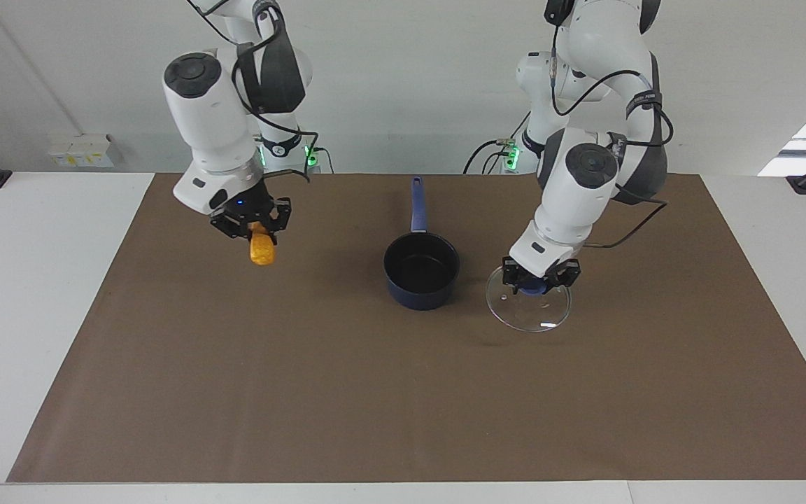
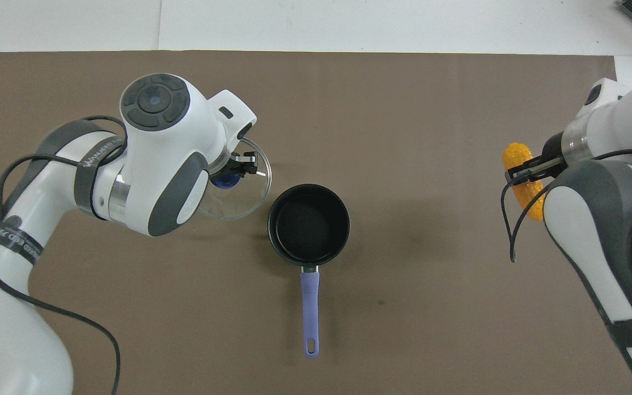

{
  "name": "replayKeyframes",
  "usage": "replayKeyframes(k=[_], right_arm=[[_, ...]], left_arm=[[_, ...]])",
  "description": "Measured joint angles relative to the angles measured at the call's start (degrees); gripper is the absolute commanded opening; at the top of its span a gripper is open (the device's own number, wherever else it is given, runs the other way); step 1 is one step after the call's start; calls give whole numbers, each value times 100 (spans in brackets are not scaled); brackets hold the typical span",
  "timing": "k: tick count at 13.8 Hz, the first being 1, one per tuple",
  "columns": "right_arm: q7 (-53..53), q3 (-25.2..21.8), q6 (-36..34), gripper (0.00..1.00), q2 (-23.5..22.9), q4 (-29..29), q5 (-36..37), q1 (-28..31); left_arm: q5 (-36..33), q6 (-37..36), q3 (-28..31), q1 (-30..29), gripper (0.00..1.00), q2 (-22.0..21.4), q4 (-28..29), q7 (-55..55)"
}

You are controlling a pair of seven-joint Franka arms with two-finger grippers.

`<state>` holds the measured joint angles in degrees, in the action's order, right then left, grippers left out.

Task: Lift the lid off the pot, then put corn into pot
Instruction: 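Move the lid away from the pot and lower it onto the table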

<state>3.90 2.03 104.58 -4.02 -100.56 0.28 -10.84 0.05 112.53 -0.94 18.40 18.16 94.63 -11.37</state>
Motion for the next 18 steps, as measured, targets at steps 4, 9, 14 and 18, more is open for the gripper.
replayKeyframes(k=[4,9,14,18], right_arm=[[1128,44,11,0,-139,58,-9,-874],[1578,75,116,0,-1010,763,-13,-1614],[1596,86,516,0,-1923,1386,-12,-2028],[1597,88,852,0,-2305,1445,-8,-2275]], left_arm=[[4,67,4,-530,0,-9,182,929],[111,360,7,-1508,0,-93,488,2440],[393,674,7,-2267,0,-61,762,3519],[448,1051,-23,-2324,0,-42,1209,3556]])
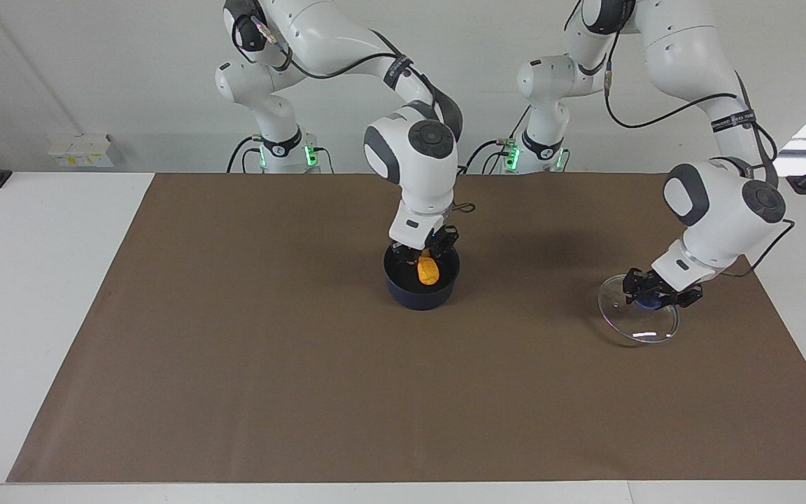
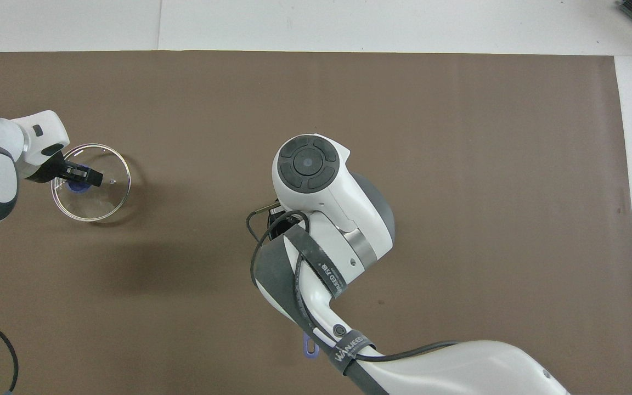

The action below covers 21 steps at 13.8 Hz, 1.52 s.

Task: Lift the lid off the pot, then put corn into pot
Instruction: 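Move the lid away from the pot and lower it onto the table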

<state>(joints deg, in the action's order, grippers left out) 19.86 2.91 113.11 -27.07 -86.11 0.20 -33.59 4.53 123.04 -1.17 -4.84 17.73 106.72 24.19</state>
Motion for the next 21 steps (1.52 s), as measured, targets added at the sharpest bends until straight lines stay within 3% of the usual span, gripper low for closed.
replayKeyframes(k=[1,2,3,9,12,18,21], right_arm=[[0,-1,11,0,-26,-3,0,0],[0,-3,10,0,-42,-16,6,1],[-2,-2,10,0,-51,-46,24,-3],[-10,0,85,12,-53,-256,88,-57],[-11,0,281,25,-53,-398,90,-64],[-11,0,484,60,-53,-576,90,-72],[-11,1,487,71,-52,-585,90,-74]], left_arm=[[22,172,-7,0,0,5,116,0],[31,336,-8,0,80,13,230,0],[35,441,-10,0,100,25,314,0],[71,559,-53,10,100,23,269,-243],[73,500,-88,105,100,-6,37,-667],[32,-542,-103,482,100,-197,-655,-1676],[-251,-1212,-119,550,100,-473,-1030,-2299]])
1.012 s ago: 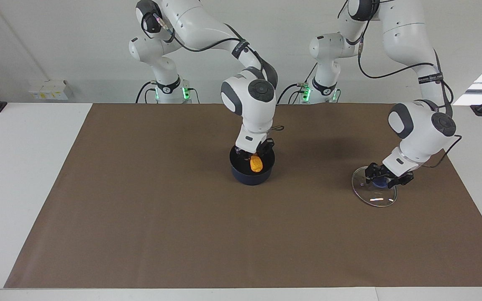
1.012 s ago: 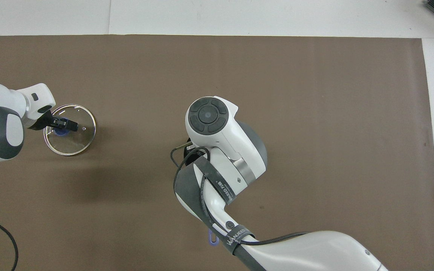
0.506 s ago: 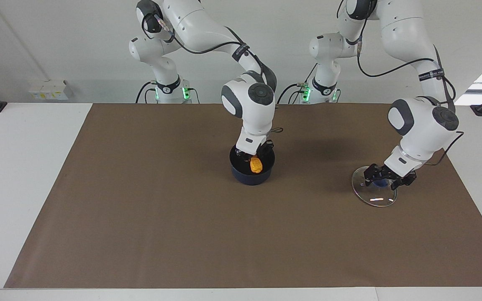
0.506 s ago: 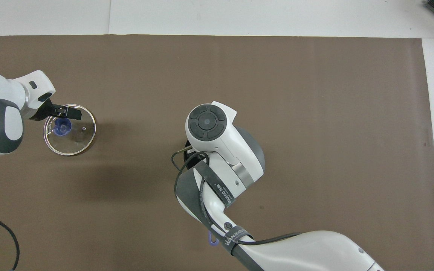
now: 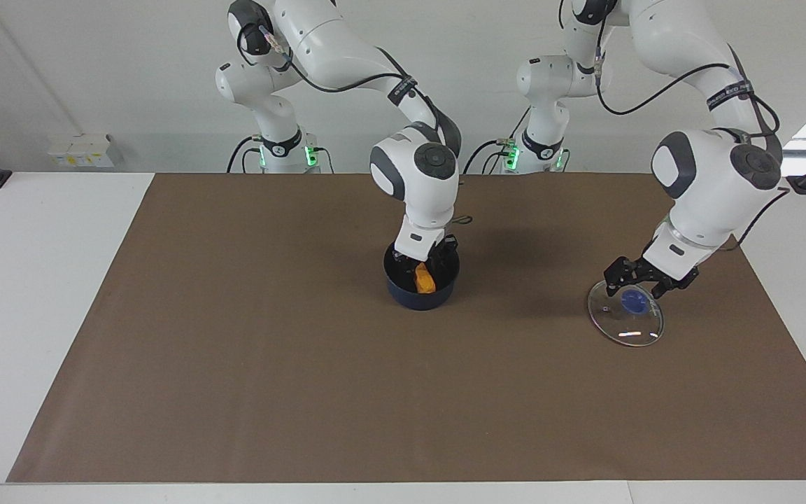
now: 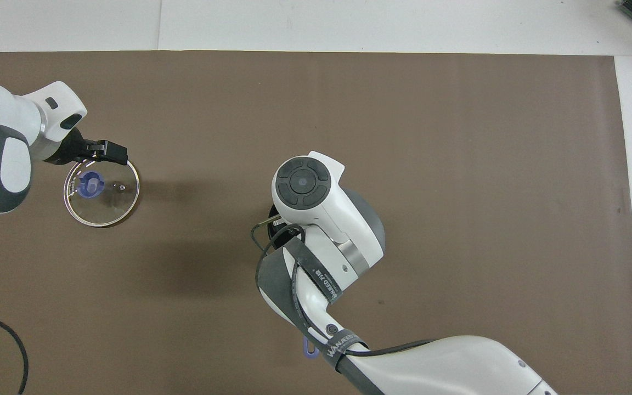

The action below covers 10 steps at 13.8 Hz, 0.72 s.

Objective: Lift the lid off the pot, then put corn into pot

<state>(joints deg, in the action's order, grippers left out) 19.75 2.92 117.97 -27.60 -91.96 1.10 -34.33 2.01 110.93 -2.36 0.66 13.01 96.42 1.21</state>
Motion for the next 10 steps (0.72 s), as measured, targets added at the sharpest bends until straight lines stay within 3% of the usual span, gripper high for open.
replayKeyframes(k=[2,6,10], right_arm=[[0,0,0,98,1,0,0,0],[18,-17,1,100,69,43,2,5],[193,-137,-138,100,590,76,3,241]], left_arm=[[-61,-350,-3,31,100,-273,-88,-131],[-95,-1010,44,21,100,-548,-370,-106],[-94,-1392,78,-21,100,-558,-603,-65]])
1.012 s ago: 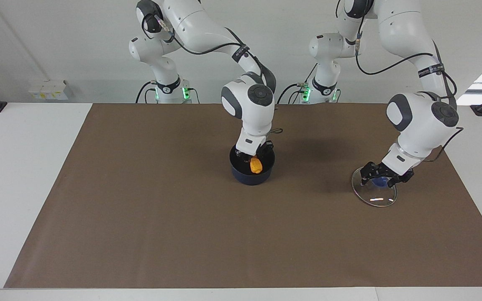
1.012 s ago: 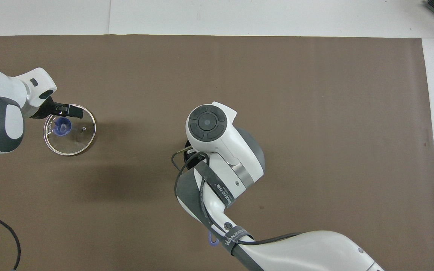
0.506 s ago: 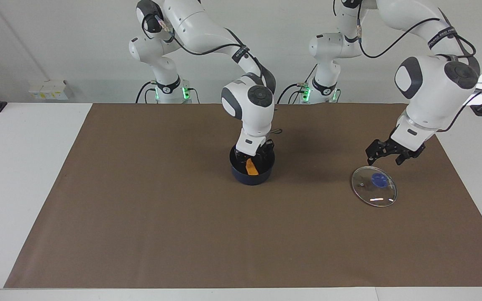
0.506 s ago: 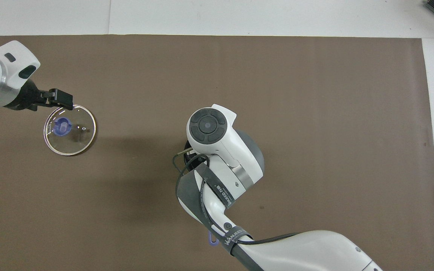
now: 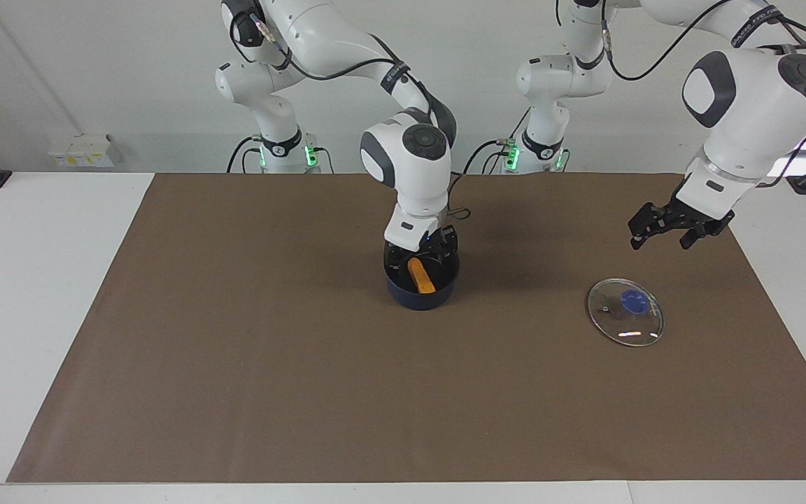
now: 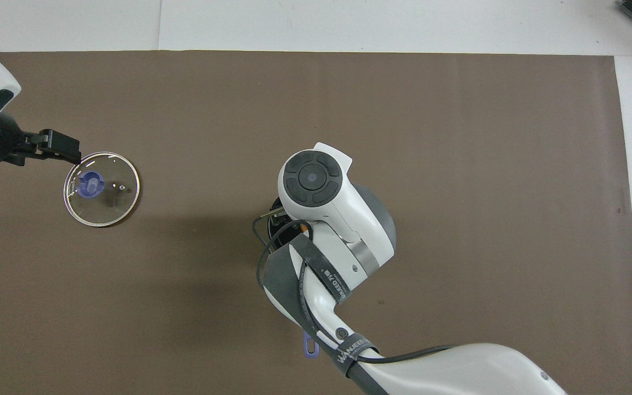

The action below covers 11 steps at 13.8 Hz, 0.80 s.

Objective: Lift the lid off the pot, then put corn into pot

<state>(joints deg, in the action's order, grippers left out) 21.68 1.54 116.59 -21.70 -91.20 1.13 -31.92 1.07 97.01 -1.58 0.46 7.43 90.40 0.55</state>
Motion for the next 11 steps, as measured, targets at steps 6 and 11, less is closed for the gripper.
replayKeyframes(k=[6,11], right_arm=[[3,-33,-558,100,954,9,0,1108],[3,-55,-1147,100,1510,25,1,1882]], left_arm=[[0,-1156,15,0,100,-59,-514,0],[0,-1354,-74,18,100,-679,-399,4]])
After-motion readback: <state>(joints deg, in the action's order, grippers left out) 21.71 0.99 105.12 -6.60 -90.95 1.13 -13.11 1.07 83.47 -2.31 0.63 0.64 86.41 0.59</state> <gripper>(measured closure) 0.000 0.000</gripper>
